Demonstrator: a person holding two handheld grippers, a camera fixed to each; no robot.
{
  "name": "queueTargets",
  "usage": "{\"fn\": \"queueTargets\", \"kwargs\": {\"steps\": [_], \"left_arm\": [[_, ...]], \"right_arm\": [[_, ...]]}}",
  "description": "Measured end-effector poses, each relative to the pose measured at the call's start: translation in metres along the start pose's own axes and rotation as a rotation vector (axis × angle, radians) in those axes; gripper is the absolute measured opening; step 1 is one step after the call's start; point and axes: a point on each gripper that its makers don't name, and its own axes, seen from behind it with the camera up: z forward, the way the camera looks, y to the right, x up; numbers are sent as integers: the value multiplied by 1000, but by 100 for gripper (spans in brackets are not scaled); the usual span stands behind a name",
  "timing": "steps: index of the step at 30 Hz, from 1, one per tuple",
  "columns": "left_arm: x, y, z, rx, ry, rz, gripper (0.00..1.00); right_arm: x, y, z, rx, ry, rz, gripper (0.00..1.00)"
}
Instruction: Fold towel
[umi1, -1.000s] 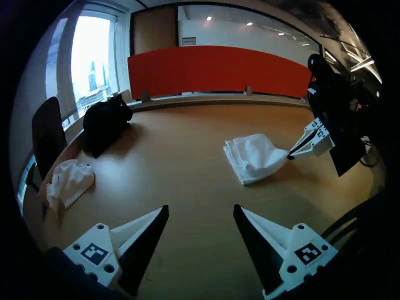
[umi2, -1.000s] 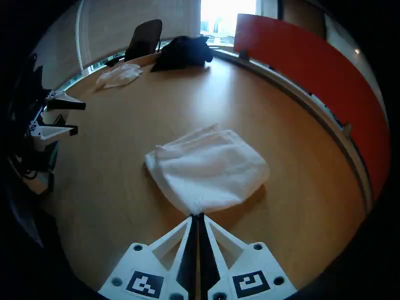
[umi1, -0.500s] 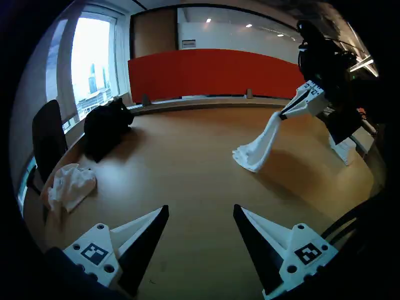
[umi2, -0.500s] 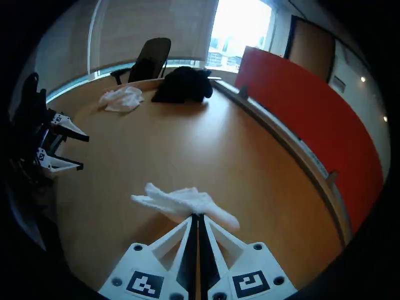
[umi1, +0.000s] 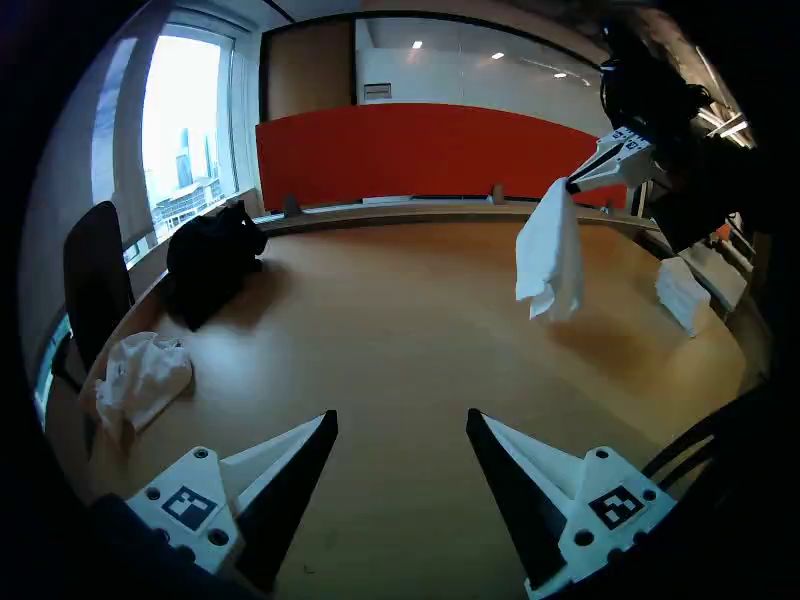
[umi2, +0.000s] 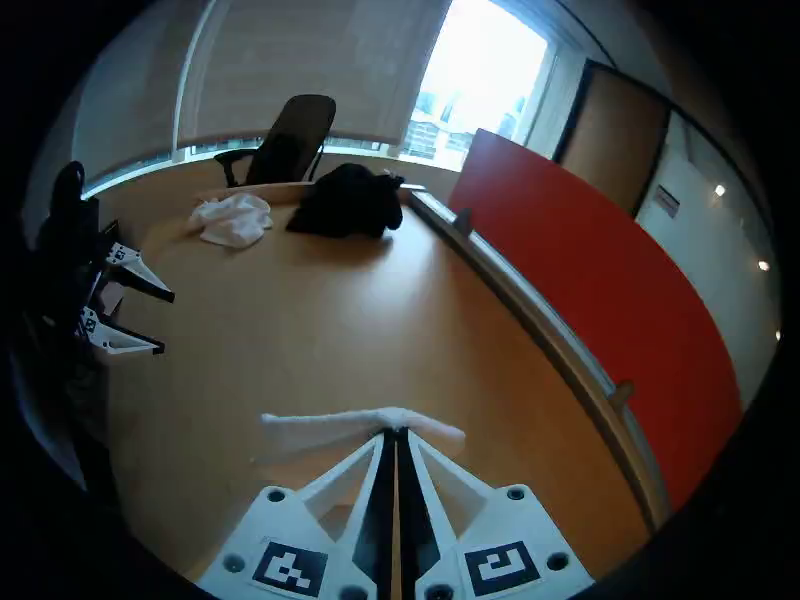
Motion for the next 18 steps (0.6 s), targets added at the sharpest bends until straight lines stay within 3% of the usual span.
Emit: {"fn": "queueTargets", "kwargs": {"steps": [18], "left_arm": [[7,4,4,-14,3,-2,96]], "right_arm": [[-39,63,-58,-123,-33,57,1]]}}
